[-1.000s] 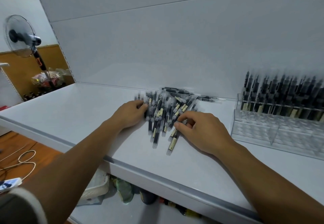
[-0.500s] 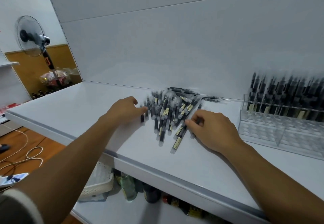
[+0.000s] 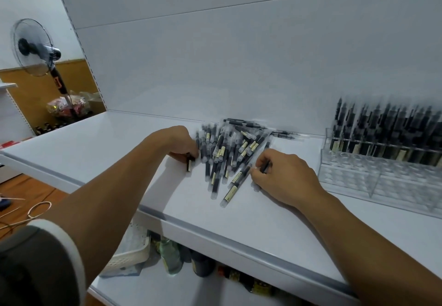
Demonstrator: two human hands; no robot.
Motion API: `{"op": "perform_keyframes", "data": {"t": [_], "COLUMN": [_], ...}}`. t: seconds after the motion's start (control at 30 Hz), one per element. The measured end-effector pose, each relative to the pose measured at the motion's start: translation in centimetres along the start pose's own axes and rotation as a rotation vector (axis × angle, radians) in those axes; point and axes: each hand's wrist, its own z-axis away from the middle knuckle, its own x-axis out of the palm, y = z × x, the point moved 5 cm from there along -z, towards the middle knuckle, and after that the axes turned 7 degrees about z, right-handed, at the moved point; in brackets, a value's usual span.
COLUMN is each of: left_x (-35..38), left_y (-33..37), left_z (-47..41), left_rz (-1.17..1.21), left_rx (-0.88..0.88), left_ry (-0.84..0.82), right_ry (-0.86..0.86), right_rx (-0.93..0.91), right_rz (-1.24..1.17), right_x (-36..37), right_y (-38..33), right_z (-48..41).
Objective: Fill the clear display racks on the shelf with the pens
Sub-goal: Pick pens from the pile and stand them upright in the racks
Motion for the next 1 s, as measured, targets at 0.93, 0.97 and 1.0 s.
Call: {"op": "perform_keyframes", "data": {"t": [0.93,0.97,1.0], "left_x": [2.4,2.1,1.9], "left_y": [4.2,4.5,4.8], "left_z": [5.9,6.1,6.3], "left_rz": [1.331,1.339,1.345], "left_rx": [0.543,0.569,0.596], "left_ry": [-0.017,-0.002,0.0], "right_ry": [0.151,0.167,0.186], "right_rx": [0.046,0.03,0.016], "right_rz": [-0.206,-0.225,-0.249], "right_x": [-4.3,-4.9,-5.5], "right_y": [-1.2,-1.1,-0.9], "right_z": [0.9,1.0,1.1]}}
